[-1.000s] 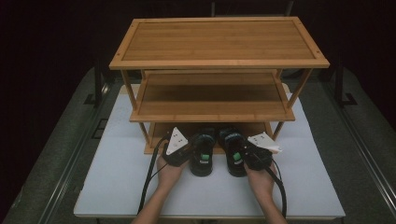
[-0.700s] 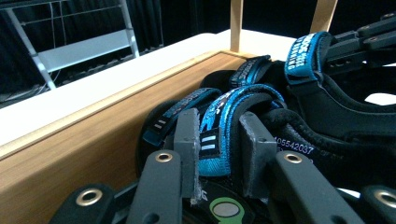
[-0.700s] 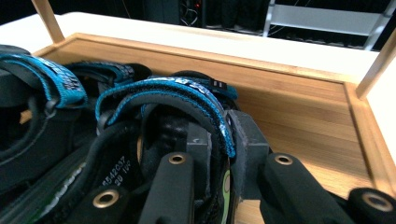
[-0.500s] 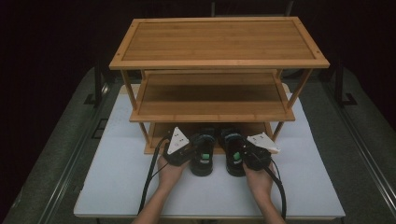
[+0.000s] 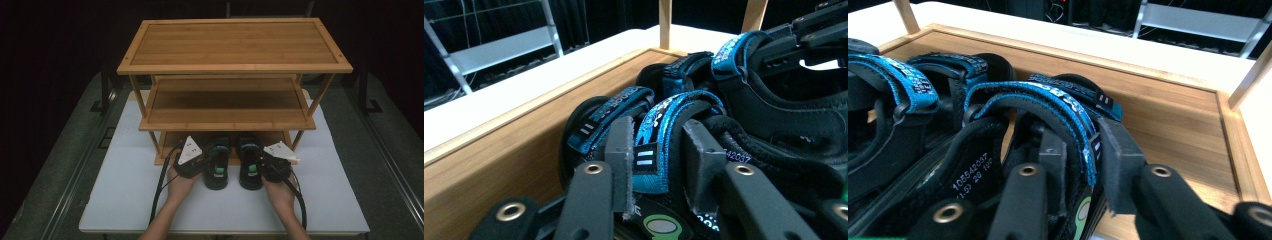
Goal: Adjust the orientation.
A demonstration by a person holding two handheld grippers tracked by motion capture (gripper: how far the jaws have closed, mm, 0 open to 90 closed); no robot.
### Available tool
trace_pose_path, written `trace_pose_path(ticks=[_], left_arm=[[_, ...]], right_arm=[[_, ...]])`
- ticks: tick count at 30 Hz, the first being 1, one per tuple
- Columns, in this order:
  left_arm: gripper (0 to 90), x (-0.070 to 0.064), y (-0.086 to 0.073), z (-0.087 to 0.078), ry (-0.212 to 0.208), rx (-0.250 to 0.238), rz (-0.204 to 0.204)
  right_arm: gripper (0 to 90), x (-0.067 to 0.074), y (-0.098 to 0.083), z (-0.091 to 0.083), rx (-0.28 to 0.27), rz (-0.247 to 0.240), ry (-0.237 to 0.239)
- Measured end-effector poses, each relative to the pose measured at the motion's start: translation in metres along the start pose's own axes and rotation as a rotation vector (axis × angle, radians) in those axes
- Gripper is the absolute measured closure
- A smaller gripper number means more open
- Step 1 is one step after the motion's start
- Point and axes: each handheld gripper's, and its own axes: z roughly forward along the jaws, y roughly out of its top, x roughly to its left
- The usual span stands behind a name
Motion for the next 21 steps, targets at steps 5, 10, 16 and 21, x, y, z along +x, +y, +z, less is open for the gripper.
trace_pose_path(ticks=[5, 10, 16, 21], left_arm=[[70.4, 0.0004, -0.0009, 0.0022, 0.003, -0.009, -0.007], [70.5, 0.0012, -0.001, 0.0015, -0.001, -0.01, -0.009], [70.6, 0.0024, -0.0009, 0.0008, -0.007, -0.012, -0.017], [70.5, 0.0034, -0.001, 0.0008, -0.006, -0.013, -0.017]], right_arm=[[78.5, 0.0025, 0.0003, 0.0039, -0.019, -0.02, 0.017], [78.9, 0.0062, 0.005, 0.0061, -0.032, 0.015, 0.03], [79.1, 0.0075, 0.0033, 0.0077, -0.053, 0.093, 0.019], [78.9, 0.008, 0.0024, 0.0104, -0.049, 0.143, 0.019]])
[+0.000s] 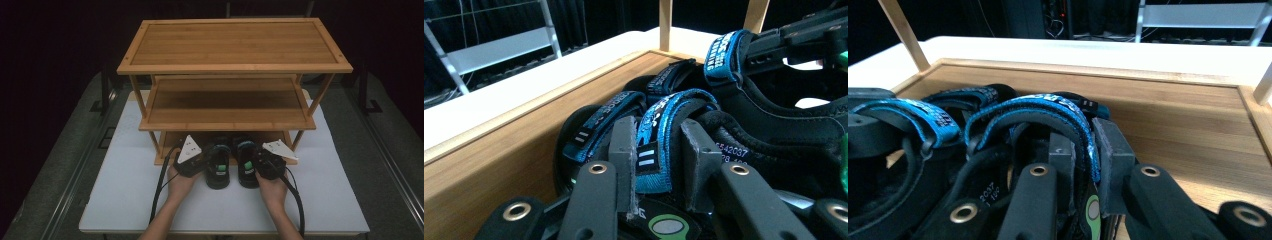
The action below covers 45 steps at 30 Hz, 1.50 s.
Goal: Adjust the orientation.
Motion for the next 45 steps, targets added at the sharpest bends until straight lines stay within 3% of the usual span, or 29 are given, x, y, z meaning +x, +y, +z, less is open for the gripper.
trace_pose_path(ticks=[7, 14, 23, 26, 35, 39, 45], left_arm=[[66.8, -0.001, 0.001, -0.002, -0.002, 0.002, -0.004], [57.9, -0.002, 0.003, -0.006, -0.006, 0.023, 0.014], [50.1, -0.006, 0.008, -0.015, -0.032, -0.019, 0.01], [49.4, -0.01, 0.01, -0.02, -0.051, -0.013, 0.022], [43.4, -0.024, 0.017, -0.04, -0.116, -0.028, 0.042], [40.9, -0.029, 0.015, -0.049, -0.123, -0.023, 0.046], [38.5, -0.033, 0.007, -0.06, -0.114, -0.006, 0.042]], right_arm=[[62.9, -0.006, 0.001, -0.001, 0.045, -0.065, 0.008], [54.4, -0.006, 0.002, -0.006, 0.067, -0.128, 0.021], [48.9, -0.011, 0.003, -0.018, 0.064, -0.133, 0.047], [47.2, -0.011, 0.004, -0.023, 0.049, -0.122, 0.079], [43.3, -0.014, 0.006, -0.053, 0.01, -0.153, 0.176], [41.0, -0.017, 0.0, -0.068, 0.01, -0.166, 0.216], [37.6, -0.022, -0.011, -0.085, 0.015, -0.18, 0.233]])
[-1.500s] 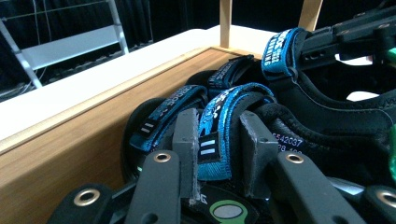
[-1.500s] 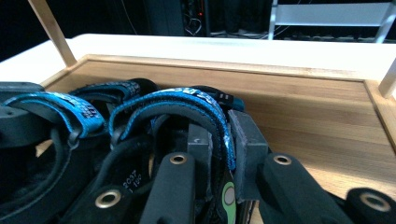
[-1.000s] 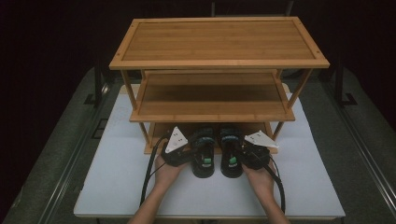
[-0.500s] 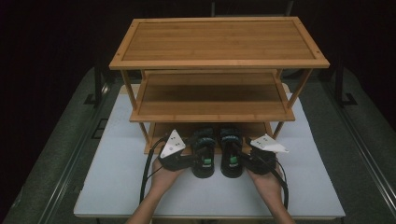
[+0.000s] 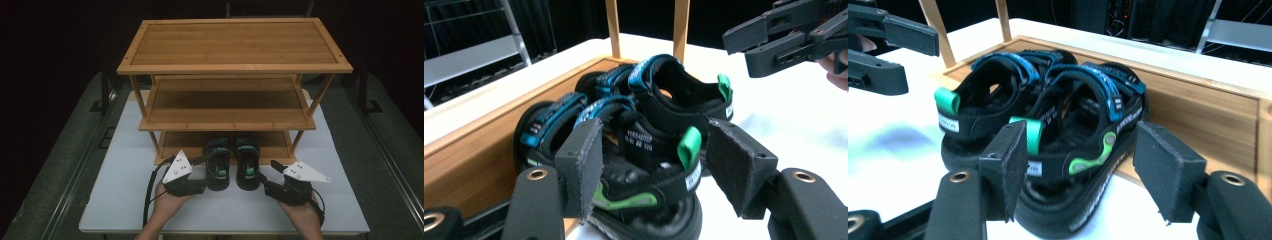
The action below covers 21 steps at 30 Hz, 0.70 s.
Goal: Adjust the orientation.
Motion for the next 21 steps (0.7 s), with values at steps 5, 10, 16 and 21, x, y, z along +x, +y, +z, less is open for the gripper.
trace_pose_path(ticks=[5, 10, 16, 21], left_arm=[[35.5, -0.003, -0.009, -0.004, 0.006, 0.018, -0.014], [28.5, -0.006, -0.022, -0.004, 0.03, 0.047, -0.032], [25.0, -0.007, -0.034, 0.005, 0.016, 0.103, -0.053], [23.1, -0.008, -0.04, 0.017, 0.009, 0.155, -0.07]], right_arm=[[35.4, 0.0, -0.008, -0.005, 0.024, -0.016, 0.012], [32.1, 0.001, -0.018, -0.001, 0.073, -0.028, 0.025], [29.9, 0.004, -0.029, 0.012, 0.148, -0.051, 0.041], [27.8, 0.007, -0.033, 0.023, 0.202, -0.072, 0.041]])
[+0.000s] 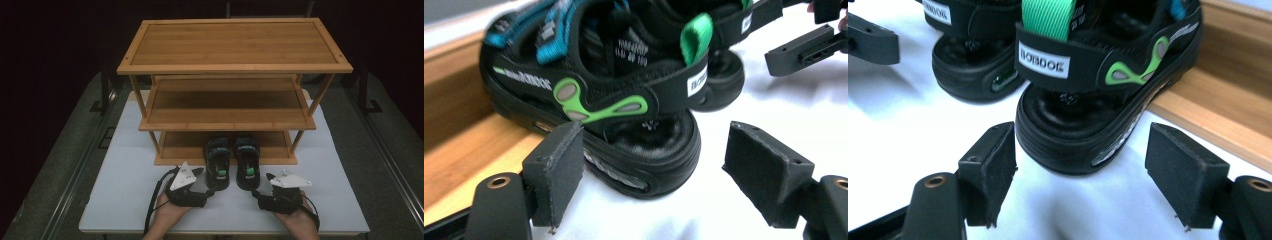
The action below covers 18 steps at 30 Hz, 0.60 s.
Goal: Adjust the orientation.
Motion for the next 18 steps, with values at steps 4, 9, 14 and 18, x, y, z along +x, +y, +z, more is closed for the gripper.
trace_pose_path(ticks=[4, 9, 14, 18], left_arm=[[23.1, 0.001, -0.001, 0.006, 0.008, 0.032, -0.003], [22.6, 0.003, -0.001, 0.012, 0.014, 0.067, -0.014], [21.5, 0.004, -0.002, 0.015, 0.013, 0.088, -0.021], [20.4, 0.005, -0.001, 0.017, 0.019, 0.101, -0.03]], right_arm=[[26.6, 0.0, 0.0, 0.007, 0.038, -0.002, 0.008], [26.1, 0.0, 0.001, 0.013, 0.076, 0.0, 0.015], [26.0, 0.001, 0.001, 0.017, 0.091, -0.011, 0.012], [25.8, 0.001, 0.001, 0.02, 0.107, -0.008, 0.002]])
